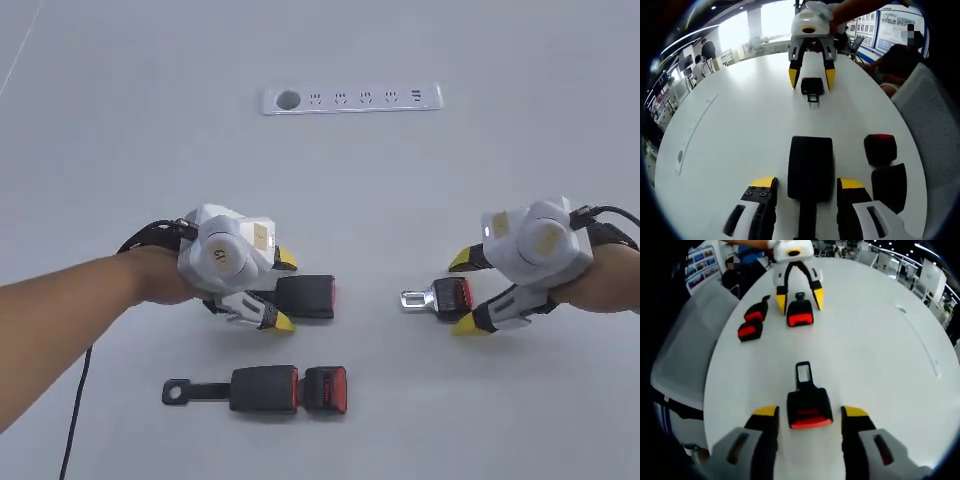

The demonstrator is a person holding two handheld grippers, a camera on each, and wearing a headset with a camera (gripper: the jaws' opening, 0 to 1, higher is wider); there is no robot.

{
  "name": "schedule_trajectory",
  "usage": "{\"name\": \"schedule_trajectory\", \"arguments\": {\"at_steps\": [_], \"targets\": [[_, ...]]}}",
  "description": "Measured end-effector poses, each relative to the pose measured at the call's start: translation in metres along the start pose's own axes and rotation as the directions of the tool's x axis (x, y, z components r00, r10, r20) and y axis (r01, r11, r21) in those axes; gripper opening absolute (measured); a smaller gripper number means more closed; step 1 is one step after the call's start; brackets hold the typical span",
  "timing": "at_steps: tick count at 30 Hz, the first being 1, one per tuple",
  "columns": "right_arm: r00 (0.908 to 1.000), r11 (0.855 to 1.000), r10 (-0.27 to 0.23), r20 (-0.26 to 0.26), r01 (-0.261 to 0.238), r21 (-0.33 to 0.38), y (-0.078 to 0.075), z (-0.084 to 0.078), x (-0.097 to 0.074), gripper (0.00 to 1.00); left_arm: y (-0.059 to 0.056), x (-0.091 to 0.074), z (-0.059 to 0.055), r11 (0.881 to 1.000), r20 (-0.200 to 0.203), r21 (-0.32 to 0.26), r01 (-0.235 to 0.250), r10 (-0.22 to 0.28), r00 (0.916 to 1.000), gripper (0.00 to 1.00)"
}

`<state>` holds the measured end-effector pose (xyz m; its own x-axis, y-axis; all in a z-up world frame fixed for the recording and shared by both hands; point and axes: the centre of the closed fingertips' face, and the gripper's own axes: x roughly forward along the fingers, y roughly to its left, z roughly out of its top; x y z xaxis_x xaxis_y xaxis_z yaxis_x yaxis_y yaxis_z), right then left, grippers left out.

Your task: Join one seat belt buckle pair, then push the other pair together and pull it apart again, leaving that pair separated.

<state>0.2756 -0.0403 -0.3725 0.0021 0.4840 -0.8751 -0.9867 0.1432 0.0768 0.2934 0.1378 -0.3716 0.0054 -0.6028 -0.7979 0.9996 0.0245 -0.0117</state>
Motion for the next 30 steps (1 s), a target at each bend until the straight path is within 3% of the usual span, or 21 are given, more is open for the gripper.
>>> {"name": "schedule_trajectory", "arguments": {"at_steps": [4, 6, 10, 13, 15, 25, 30], "targets": [[1.0000, 1.000, -0.001, -0.005, 0.001, -0.019, 0.0006, -0.0004, 0.0001, 0.51, -0.0028, -0.0013, -0.0014, 1.000, 0.004, 0.014, 0.015, -0.015, 0.9999, 0.37], [0.9997, 0.998, -0.009, -0.022, 0.008, -0.057, 0.0009, -0.0023, -0.0004, 0.47, -0.0027, -0.0016, -0.0019, 1.000, 0.005, 0.018, 0.017, -0.017, 0.9998, 0.36], [0.9995, 0.999, -0.011, -0.028, 0.009, -0.051, 0.0012, -0.0027, -0.0003, 0.38, -0.0021, -0.0005, -0.0030, 0.998, 0.007, 0.050, 0.027, -0.027, 0.9996, 0.34], [0.9995, 0.999, -0.006, -0.032, 0.004, -0.037, -0.0008, -0.0025, 0.0002, 0.37, -0.0025, 0.0006, -0.0027, 0.998, 0.003, 0.054, 0.030, -0.030, 0.9996, 0.33], [0.9982, 0.995, -0.005, -0.060, -0.001, -0.097, -0.0002, -0.0033, -0.0004, 0.36, -0.0021, 0.0011, -0.0032, 0.998, -0.002, 0.049, 0.028, -0.028, 0.9996, 0.33], [0.9948, 0.996, -0.001, -0.102, -0.008, -0.091, -0.0004, -0.0030, 0.0008, 0.35, -0.0014, 0.0024, -0.0032, 1.000, -0.021, 0.015, 0.007, -0.007, 0.9997, 0.33], [0.9933, 0.996, -0.002, -0.116, -0.009, -0.093, -0.0011, -0.0044, 0.0009, 0.35, -0.0015, 0.0024, -0.0027, 1.000, -0.025, 0.026, 0.010, -0.009, 0.9997, 0.33]]}}
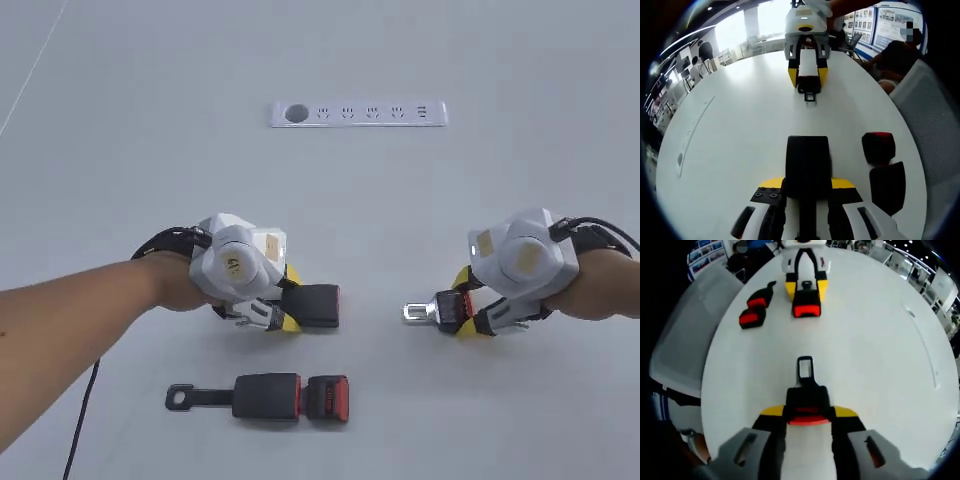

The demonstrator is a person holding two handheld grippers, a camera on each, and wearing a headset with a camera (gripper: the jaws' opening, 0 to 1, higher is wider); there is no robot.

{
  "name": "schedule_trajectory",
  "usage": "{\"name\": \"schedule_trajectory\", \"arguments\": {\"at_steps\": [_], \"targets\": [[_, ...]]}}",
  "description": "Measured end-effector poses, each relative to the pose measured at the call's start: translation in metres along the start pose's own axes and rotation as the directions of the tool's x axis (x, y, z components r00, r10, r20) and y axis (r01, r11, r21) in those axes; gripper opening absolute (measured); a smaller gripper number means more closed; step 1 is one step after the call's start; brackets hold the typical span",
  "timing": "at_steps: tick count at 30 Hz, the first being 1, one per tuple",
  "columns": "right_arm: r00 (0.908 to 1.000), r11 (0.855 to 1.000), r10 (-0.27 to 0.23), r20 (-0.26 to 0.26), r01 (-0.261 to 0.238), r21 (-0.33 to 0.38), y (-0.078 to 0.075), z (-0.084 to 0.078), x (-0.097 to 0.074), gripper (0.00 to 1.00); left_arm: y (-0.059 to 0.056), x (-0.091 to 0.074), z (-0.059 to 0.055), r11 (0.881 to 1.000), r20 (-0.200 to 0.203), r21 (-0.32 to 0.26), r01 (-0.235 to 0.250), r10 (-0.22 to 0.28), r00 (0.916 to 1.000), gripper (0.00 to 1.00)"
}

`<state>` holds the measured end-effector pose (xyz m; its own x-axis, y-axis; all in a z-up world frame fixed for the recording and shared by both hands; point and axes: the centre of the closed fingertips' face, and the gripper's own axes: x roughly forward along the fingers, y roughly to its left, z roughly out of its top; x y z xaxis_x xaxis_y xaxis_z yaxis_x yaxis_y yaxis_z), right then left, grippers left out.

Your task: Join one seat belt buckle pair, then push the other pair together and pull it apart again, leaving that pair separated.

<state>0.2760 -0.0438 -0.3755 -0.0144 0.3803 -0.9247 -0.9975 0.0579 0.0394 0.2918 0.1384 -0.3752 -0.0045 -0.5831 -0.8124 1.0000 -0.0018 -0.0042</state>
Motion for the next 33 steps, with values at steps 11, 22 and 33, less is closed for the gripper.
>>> {"name": "schedule_trajectory", "arguments": {"at_steps": [11, 22, 33], "targets": [[0.9999, 1.000, -0.006, -0.010, 0.006, 0.004, 0.001, 0.012, 0.004, 0.35, 0.000, 0.000, 0.000, 1.000, -0.015, 0.002, 0.002, -0.002, 0.9999, 0.33], [0.9999, 1.000, -0.009, -0.012, 0.009, 0.006, -0.003, 0.032, 0.014, 0.35, -0.002, 0.000, 0.001, 1.000, -0.030, 0.000, 0.003, -0.003, 0.9996, 0.33], [0.9999, 1.000, -0.012, 0.004, 0.012, 0.004, -0.004, 0.057, 0.025, 0.35, -0.003, 0.000, 0.001, 1.000, -0.035, -0.004, 0.004, -0.004, 0.9994, 0.33]]}}
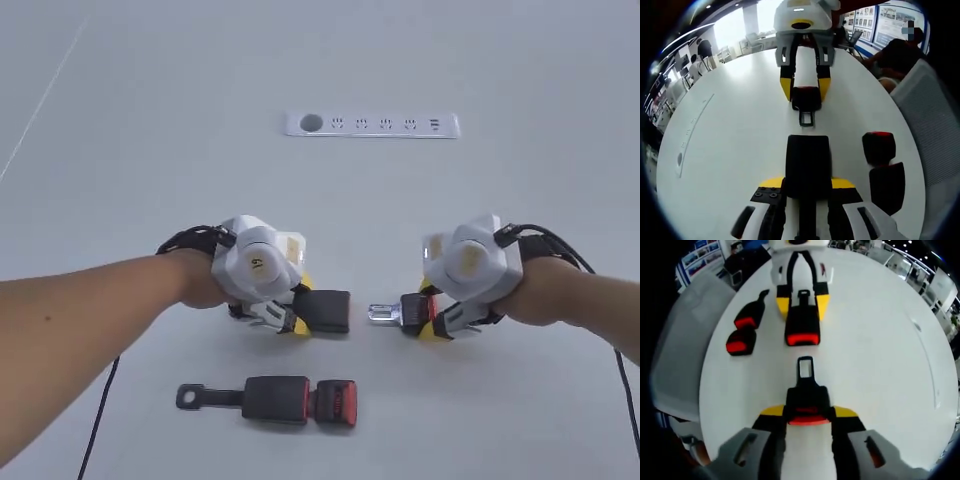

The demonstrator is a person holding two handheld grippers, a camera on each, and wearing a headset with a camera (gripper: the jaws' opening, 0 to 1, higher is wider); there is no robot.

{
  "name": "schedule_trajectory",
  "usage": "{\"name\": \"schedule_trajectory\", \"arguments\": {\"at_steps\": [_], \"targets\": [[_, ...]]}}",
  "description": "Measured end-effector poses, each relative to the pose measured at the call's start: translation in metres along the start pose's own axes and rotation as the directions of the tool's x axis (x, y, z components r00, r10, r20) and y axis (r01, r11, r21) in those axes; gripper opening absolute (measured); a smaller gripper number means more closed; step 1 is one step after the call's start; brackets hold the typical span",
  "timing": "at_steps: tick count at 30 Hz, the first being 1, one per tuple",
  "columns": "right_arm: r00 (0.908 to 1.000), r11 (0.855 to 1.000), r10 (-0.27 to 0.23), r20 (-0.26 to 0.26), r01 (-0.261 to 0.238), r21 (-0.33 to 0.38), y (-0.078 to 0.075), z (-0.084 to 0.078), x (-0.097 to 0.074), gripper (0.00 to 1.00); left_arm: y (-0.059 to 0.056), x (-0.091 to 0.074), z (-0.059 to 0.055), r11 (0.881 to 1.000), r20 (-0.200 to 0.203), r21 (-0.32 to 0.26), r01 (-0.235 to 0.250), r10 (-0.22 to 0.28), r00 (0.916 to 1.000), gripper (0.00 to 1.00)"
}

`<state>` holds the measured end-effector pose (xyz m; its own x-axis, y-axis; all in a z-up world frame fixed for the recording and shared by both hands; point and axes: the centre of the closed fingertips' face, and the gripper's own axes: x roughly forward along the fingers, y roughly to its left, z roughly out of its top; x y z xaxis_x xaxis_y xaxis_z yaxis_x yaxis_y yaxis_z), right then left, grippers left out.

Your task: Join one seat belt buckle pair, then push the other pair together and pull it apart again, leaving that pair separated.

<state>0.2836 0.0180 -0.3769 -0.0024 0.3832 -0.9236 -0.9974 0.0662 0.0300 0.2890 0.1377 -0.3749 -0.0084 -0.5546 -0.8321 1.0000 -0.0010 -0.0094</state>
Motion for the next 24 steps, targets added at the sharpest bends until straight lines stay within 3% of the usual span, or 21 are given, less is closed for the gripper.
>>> {"name": "schedule_trajectory", "arguments": {"at_steps": [7, 17, 22, 24], "targets": [[0.9999, 1.000, -0.002, 0.011, 0.002, -0.001, 0.001, 0.014, 0.006, 0.35, 0.000, 0.000, 0.000, 1.000, -0.002, -0.001, 0.000, 0.000, 1.0000, 0.33], [0.9999, 1.000, -0.003, 0.012, 0.003, -0.009, 0.002, 0.021, 0.009, 0.35, 0.001, 0.000, 0.000, 1.000, -0.004, 0.000, 0.000, 0.000, 1.0000, 0.32], [0.9990, 1.000, -0.012, 0.043, 0.012, 0.003, 0.003, 0.038, 0.015, 0.35, 0.001, 0.000, 0.000, 1.000, -0.004, 0.003, 0.001, -0.001, 1.0000, 0.32], [0.9996, 1.000, -0.012, 0.026, 0.012, -0.009, 0.003, 0.036, 0.014, 0.35, 0.001, 0.000, -0.001, 1.000, -0.004, 0.004, 0.001, -0.001, 1.0000, 0.32]]}}
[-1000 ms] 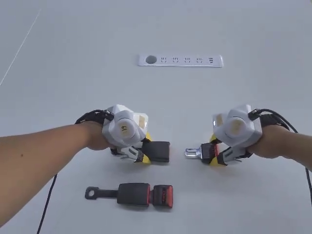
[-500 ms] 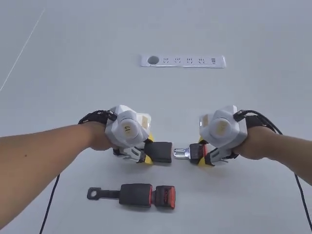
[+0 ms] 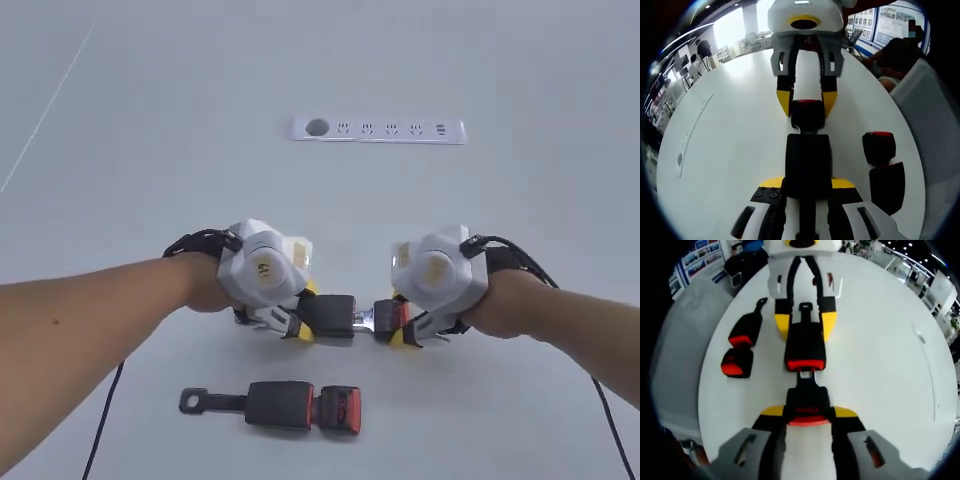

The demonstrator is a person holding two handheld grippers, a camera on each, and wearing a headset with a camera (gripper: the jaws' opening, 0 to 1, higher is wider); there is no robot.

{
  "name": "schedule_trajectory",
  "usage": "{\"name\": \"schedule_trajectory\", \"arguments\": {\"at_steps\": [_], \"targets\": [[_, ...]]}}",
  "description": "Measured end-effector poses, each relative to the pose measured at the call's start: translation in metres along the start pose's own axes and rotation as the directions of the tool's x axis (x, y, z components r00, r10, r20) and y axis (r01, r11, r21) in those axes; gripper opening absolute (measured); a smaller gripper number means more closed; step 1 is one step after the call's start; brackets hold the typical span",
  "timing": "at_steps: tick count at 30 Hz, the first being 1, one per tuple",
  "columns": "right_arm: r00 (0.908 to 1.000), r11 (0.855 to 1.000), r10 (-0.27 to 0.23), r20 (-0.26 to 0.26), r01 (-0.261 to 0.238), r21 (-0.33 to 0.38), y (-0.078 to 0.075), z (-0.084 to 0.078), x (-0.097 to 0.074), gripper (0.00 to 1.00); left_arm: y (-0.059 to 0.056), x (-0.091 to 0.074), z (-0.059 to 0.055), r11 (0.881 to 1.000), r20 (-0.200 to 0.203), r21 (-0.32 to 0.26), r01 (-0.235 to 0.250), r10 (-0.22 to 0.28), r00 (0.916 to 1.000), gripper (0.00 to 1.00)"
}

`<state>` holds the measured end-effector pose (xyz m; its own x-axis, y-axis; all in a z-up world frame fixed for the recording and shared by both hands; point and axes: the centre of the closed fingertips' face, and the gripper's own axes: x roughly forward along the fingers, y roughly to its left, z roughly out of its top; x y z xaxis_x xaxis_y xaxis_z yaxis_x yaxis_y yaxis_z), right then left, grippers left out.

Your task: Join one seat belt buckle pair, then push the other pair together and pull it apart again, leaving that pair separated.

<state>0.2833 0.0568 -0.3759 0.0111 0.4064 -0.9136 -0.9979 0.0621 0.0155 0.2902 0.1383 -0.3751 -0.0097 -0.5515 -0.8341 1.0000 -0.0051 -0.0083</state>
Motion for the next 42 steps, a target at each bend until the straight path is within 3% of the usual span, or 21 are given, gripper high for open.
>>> {"name": "schedule_trajectory", "arguments": {"at_steps": [2, 8, 15, 26, 31, 42], "targets": [[0.9995, 0.998, -0.010, 0.029, 0.009, 0.060, 0.000, 0.000, 0.000, 0.35, 0.001, 0.000, 0.000, 1.000, 0.000, 0.001, 0.000, 0.000, 1.0000, 0.32], [0.9995, 0.999, -0.029, 0.015, 0.029, 0.021, 0.000, 0.002, 0.001, 0.33, 0.001, 0.000, -0.001, 1.000, -0.011, 0.005, 0.000, 0.000, 0.9999, 0.32], [0.9991, 0.999, -0.031, 0.030, 0.030, 0.025, -0.001, 0.014, 0.005, 0.32, 0.002, 0.001, -0.002, 1.000, -0.023, 0.011, 0.004, -0.004, 0.9997, 0.32], [0.9985, 0.997, -0.045, 0.032, 0.043, 0.058, -0.002, 0.015, 0.006, 0.31, 0.001, 0.000, -0.001, 1.000, -0.030, 0.009, 0.004, -0.003, 0.9995, 0.31], [0.9993, 0.998, -0.038, -0.003, 0.038, 0.047, -0.002, 0.015, 0.007, 0.31, 0.001, 0.000, 0.000, 1.000, -0.035, 0.010, 0.005, -0.004, 0.9994, 0.31], [0.9990, 0.999, -0.035, -0.026, 0.036, 0.039, -0.002, 0.014, 0.008, 0.31, -0.001, 0.000, 0.002, 1.000, -0.046, 0.028, 0.008, -0.007, 0.9989, 0.31]]}}
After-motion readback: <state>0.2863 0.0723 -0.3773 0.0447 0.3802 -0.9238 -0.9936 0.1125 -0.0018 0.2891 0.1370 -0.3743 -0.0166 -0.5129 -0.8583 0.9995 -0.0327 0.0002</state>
